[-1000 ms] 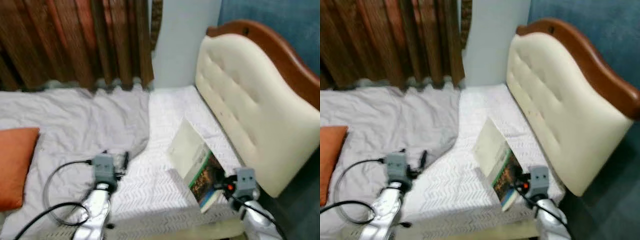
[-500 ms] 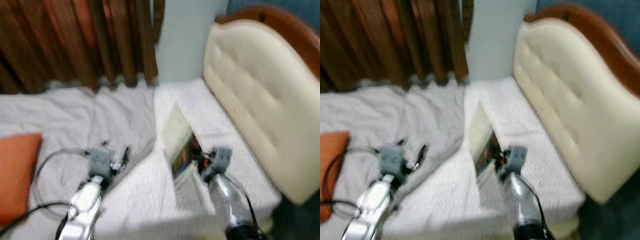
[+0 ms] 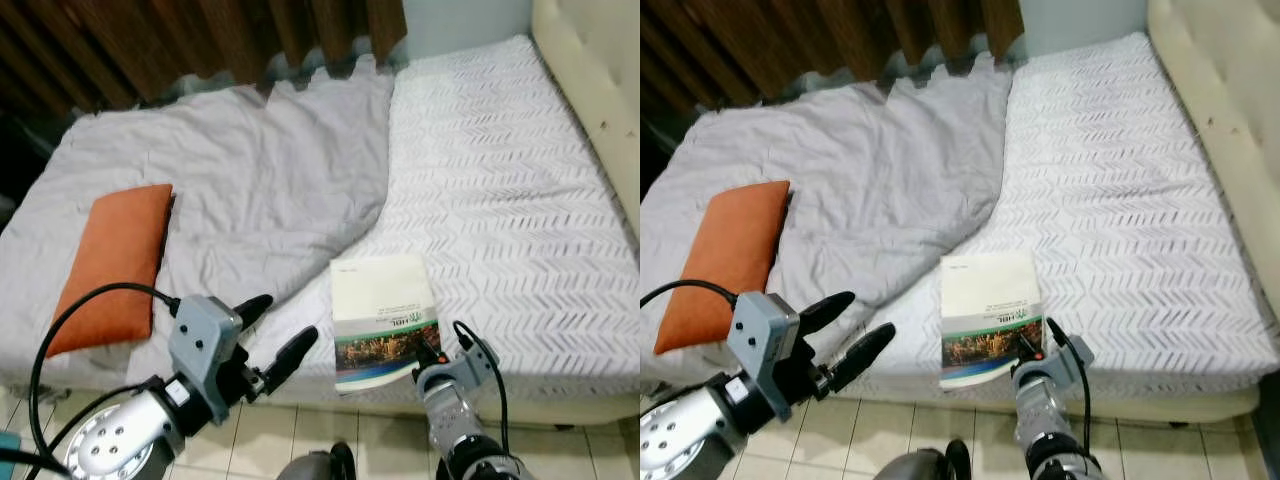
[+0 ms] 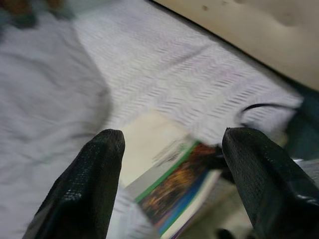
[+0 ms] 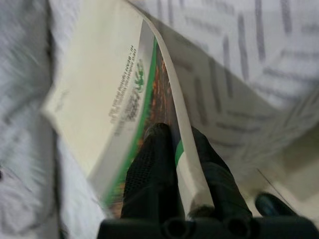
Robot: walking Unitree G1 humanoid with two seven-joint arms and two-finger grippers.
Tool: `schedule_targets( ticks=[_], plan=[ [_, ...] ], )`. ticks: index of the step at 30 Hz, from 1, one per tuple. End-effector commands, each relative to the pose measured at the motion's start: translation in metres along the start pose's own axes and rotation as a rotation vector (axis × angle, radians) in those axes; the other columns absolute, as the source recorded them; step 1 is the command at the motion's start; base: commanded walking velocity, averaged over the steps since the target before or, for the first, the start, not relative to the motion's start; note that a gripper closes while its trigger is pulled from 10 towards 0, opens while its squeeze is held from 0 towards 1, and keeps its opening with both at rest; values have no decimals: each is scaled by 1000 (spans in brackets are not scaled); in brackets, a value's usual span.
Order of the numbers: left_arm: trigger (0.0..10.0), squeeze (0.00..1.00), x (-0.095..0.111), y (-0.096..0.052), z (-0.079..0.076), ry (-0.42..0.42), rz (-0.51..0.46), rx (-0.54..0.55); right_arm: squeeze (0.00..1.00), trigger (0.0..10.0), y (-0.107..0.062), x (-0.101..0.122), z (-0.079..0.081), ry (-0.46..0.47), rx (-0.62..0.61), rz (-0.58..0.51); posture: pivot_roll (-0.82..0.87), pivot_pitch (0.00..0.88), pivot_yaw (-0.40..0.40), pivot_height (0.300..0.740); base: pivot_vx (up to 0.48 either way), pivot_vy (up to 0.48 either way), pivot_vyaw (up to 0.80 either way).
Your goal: Clean up the room
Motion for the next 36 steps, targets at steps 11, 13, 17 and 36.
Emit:
schedule_targets(
  ticks=[11, 13, 17, 36],
  plan=[
    [10000, 0, -28, -23, -1, -150, 149, 22, 0, 0, 5, 55, -24, -194, -180, -175, 275, 514, 214, 740, 0, 0, 0],
    [10000, 0, -30, -24, -6, -172, 157, 14, 0, 0, 6, 65, -25, -203, -203, -201, 270, 510, 204, 740, 0, 0, 0],
    [10000, 0, -38, -30, -21, -205, 174, -12, 0, 0, 8, 85, -27, -74, -267, -251, 262, 498, 184, 740, 0, 0, 0],
    [10000, 0, -50, -42, -34, -231, 197, 37, 0, 0, 17, 88, 2, -71, -164, -181, 268, 491, 157, 740, 0, 0, 0]
  ],
)
Point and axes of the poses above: a point about 5 cm out from each wrist's last joint towards the gripper, its own y axis pointing out of the wrist towards the gripper, its own x axis along the axis of the wrist's last joint, z = x × y, the point moved 2 cm from there along y, pointing out of the wrist towards the gripper, and after that the axes turned 5 degrees about -y, right-handed, at the moved point
